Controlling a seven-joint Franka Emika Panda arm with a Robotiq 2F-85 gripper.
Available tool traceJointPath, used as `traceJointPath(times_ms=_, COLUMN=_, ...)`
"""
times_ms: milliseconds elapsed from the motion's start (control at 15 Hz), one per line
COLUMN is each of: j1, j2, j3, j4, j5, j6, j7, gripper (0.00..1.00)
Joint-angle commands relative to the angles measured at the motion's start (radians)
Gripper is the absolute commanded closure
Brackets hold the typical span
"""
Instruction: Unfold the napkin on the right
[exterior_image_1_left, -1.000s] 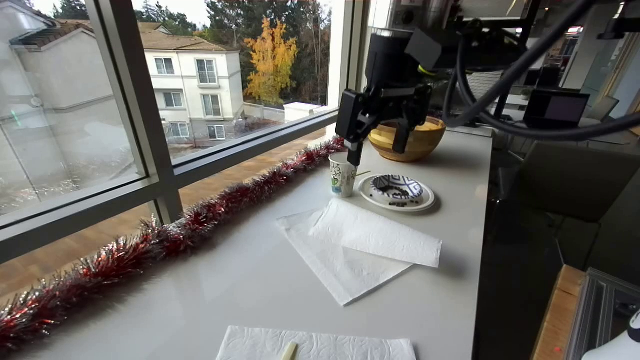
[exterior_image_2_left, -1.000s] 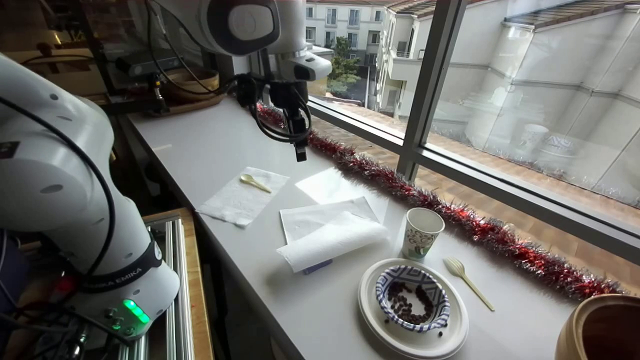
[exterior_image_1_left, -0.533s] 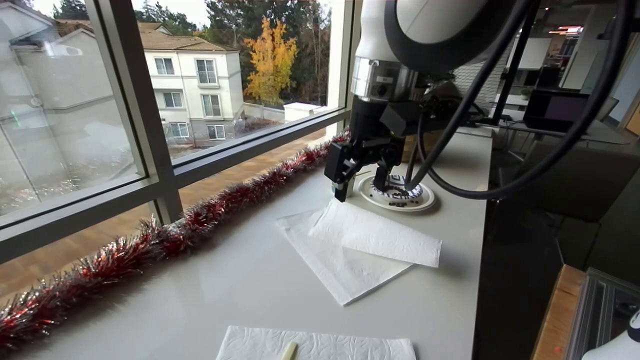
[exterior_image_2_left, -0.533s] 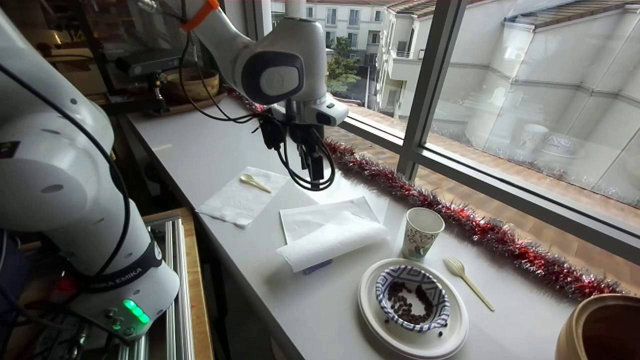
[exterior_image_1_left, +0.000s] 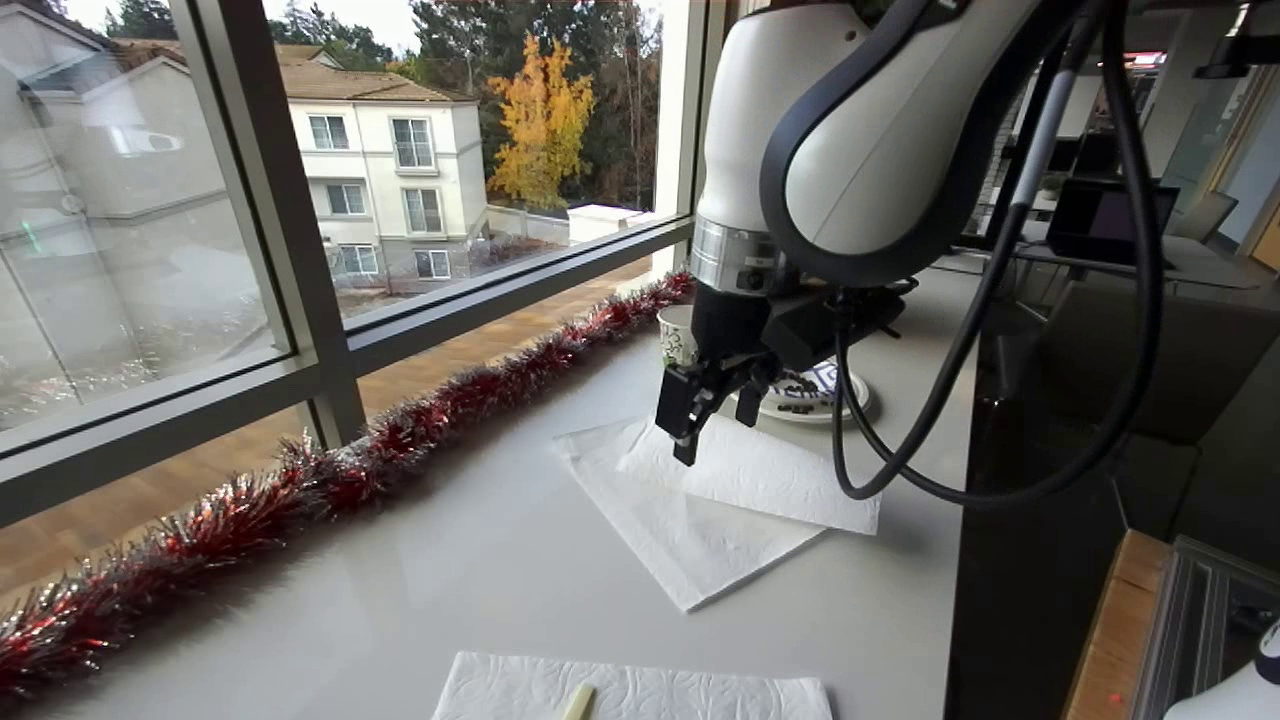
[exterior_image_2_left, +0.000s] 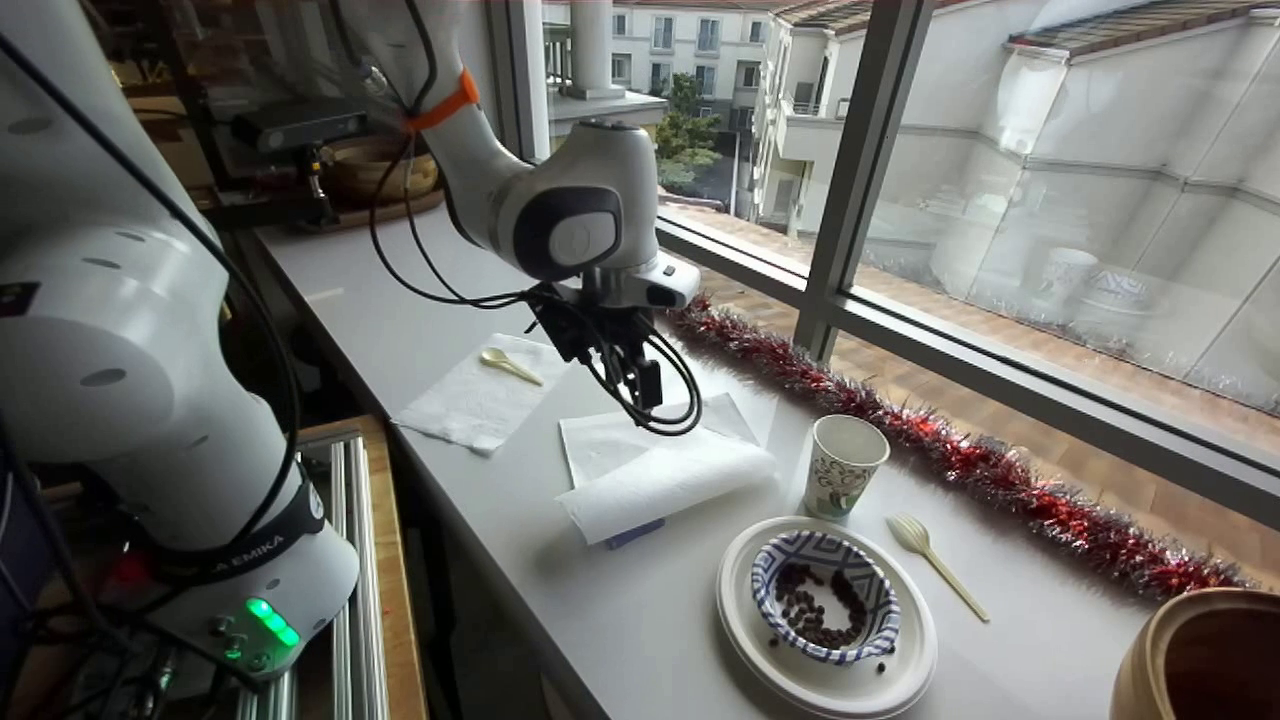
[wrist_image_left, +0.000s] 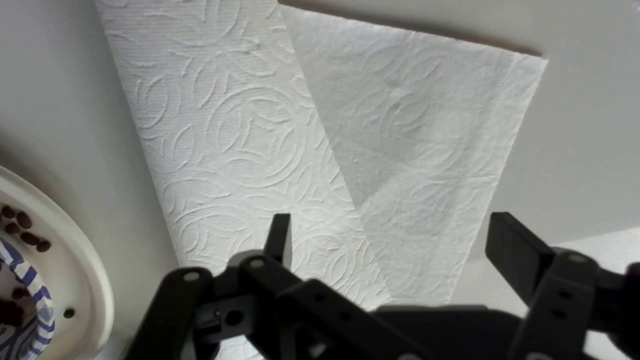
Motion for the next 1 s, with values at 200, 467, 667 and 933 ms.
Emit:
traceJointPath(times_ms=200, j1=-0.009, j2=0.117, j3=-0.089, j4=0.012, j5=-0.303, j6=0.074, j7=0.030, gripper=0.00)
traceJointPath(times_ms=467, j1=0.005, j2=0.163, j3=-0.135, j4=0.020, j5=-0.422, j6=0.095, j7=0.052, gripper=0.00)
traceJointPath(times_ms=667, j1=0.017, j2=0.185, j3=-0.162, j4=0.028, j5=-0.496, j6=0.097, j7=0.076, gripper=0.05)
traceJointPath(times_ms=933, j1=0.023, j2=0.207, j3=-0.182, j4=0.042, j5=-0.560, j6=0.093, j7=0.097, gripper=0.21)
